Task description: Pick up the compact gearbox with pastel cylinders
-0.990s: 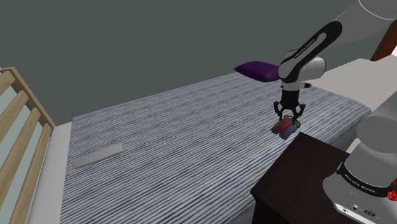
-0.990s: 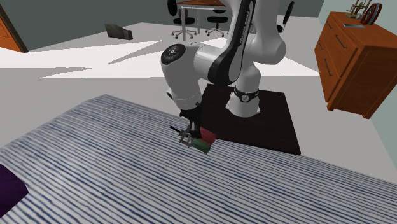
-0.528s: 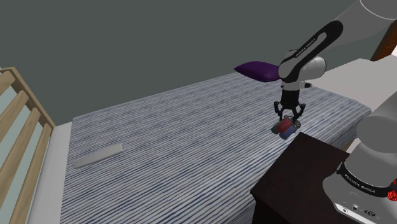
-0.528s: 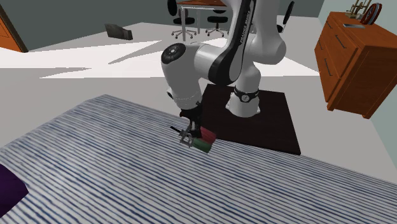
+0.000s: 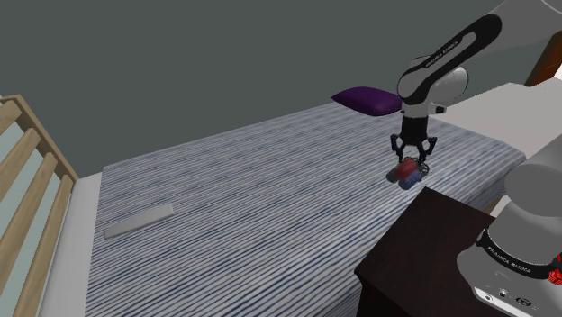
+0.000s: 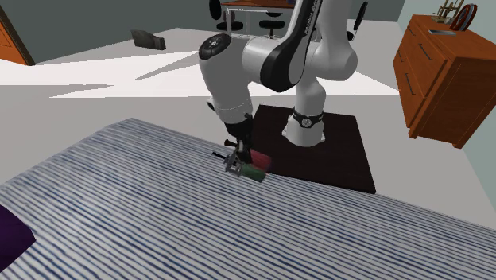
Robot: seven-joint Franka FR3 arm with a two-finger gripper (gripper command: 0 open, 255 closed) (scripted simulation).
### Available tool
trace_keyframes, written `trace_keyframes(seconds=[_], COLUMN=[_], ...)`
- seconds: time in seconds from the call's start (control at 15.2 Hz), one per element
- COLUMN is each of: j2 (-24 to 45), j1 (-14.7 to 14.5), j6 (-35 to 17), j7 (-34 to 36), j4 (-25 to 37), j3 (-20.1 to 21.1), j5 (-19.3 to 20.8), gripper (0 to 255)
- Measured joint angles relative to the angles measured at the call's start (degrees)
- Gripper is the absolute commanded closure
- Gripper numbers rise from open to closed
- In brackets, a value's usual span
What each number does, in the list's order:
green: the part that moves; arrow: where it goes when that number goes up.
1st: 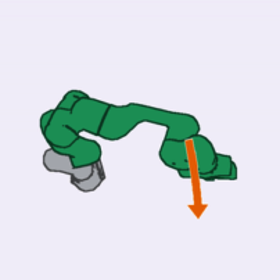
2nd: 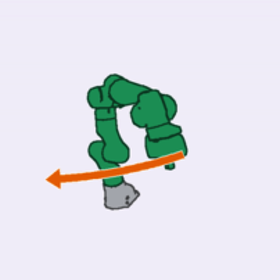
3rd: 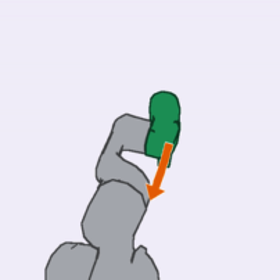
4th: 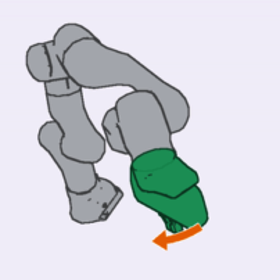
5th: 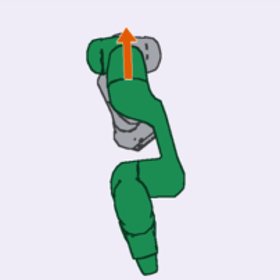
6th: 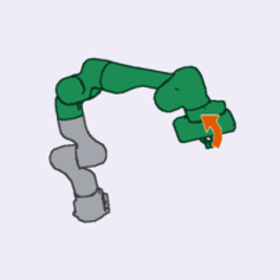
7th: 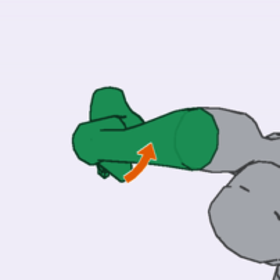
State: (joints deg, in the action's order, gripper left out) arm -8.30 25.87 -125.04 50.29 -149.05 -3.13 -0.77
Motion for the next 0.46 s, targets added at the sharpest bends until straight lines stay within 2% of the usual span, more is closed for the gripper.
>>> trace_keyframes(seconds=[0.46], j2=[-4.2], j1=[0.0], j6=[6.0], j7=[0.3], j4=[1.8], j3=[0.1], j5=[0.2], gripper=[255])
